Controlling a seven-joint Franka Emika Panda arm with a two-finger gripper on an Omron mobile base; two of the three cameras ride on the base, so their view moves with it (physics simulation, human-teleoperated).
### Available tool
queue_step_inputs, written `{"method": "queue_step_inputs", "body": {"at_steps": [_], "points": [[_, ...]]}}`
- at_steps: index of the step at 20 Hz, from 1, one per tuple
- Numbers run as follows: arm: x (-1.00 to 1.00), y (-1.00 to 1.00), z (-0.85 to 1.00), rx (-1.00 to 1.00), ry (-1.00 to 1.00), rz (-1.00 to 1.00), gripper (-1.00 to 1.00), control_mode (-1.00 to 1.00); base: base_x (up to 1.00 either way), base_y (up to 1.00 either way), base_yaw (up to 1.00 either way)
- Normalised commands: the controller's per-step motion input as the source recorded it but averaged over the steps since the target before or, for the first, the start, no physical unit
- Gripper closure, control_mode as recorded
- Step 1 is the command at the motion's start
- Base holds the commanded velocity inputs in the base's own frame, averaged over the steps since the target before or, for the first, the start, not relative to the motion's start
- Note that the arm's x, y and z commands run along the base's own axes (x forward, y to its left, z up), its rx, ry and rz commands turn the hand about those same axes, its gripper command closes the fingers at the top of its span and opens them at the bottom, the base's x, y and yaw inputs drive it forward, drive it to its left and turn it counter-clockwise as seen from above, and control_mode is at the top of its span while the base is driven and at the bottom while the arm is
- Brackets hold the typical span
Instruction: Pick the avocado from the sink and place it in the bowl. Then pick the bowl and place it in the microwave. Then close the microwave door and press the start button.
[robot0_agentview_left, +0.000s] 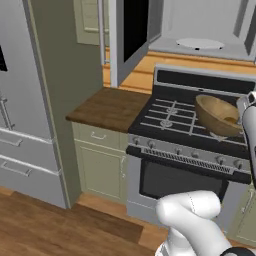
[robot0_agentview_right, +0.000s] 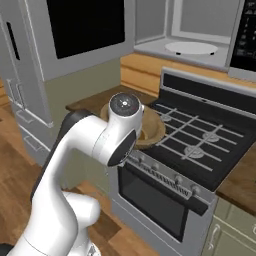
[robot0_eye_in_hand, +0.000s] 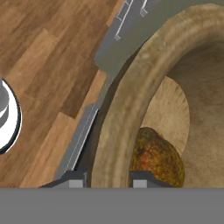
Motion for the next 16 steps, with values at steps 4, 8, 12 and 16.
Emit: {"method": "queue_step_inputs", "body": {"at_steps": [4,8,12,16], "points": [[0.00,0.00,0.00,0.00,0.00,0.00,1.00,1.00,1.00,-0.35,0.10],[0.00,0.00,0.00,0.00,0.00,0.00,1.00,1.00,0.81,-0.34,0.06],[0.00,0.00,0.00,0.00,0.00,0.00,1.00,1.00,0.23,-0.09,0.06],[0.00,0.00,0.00,0.00,0.00,0.00,1.00,1.00,-0.02,0.00,0.20]]}}
